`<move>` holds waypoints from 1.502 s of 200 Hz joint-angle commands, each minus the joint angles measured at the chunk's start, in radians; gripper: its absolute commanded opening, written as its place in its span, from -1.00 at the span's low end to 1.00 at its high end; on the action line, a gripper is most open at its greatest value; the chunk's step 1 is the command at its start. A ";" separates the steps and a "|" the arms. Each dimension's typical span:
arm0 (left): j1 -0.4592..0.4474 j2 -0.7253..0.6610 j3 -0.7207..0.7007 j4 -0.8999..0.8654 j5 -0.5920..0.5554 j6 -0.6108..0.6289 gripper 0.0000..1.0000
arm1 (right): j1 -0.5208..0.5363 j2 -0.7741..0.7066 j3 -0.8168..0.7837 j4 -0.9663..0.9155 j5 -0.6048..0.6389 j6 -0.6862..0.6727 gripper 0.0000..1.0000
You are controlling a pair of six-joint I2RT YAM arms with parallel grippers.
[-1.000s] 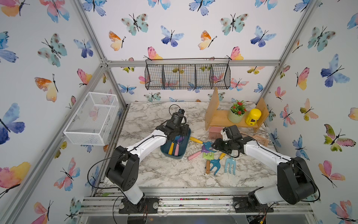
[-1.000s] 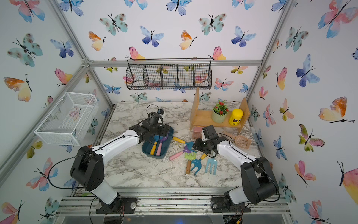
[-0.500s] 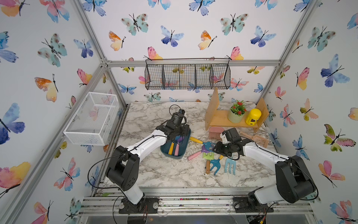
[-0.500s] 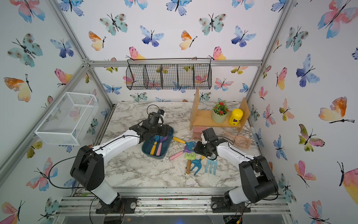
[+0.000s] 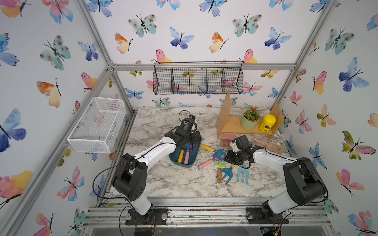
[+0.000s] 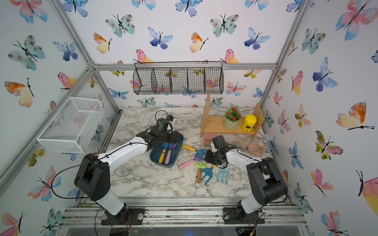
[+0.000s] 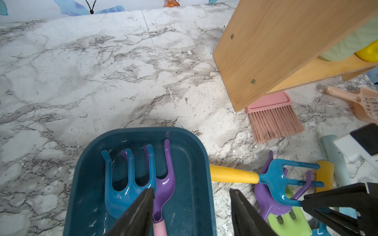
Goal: Put the rake into the storage box
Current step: Pick up the rake at the center of the board.
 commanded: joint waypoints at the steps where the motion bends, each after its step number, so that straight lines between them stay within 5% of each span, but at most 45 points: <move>1: 0.000 0.012 0.004 -0.014 0.025 -0.001 0.25 | -0.002 0.019 0.020 0.004 -0.023 -0.017 -0.76; 174: 0.000 -0.002 0.046 -0.012 0.112 0.044 0.35 | -0.011 -0.106 0.282 -0.333 0.186 -0.276 -0.85; 225: 0.001 -0.003 0.041 -0.007 0.121 0.039 0.36 | -0.023 -0.131 0.333 -0.415 0.330 -0.355 -0.86; 265: 0.001 0.007 0.041 -0.005 0.138 0.029 0.36 | -0.036 -0.236 0.276 -0.284 0.186 -0.375 -0.88; 300: 0.000 0.010 0.037 0.000 0.145 0.026 0.36 | -0.036 -0.370 0.186 -0.132 -0.145 -0.416 -0.87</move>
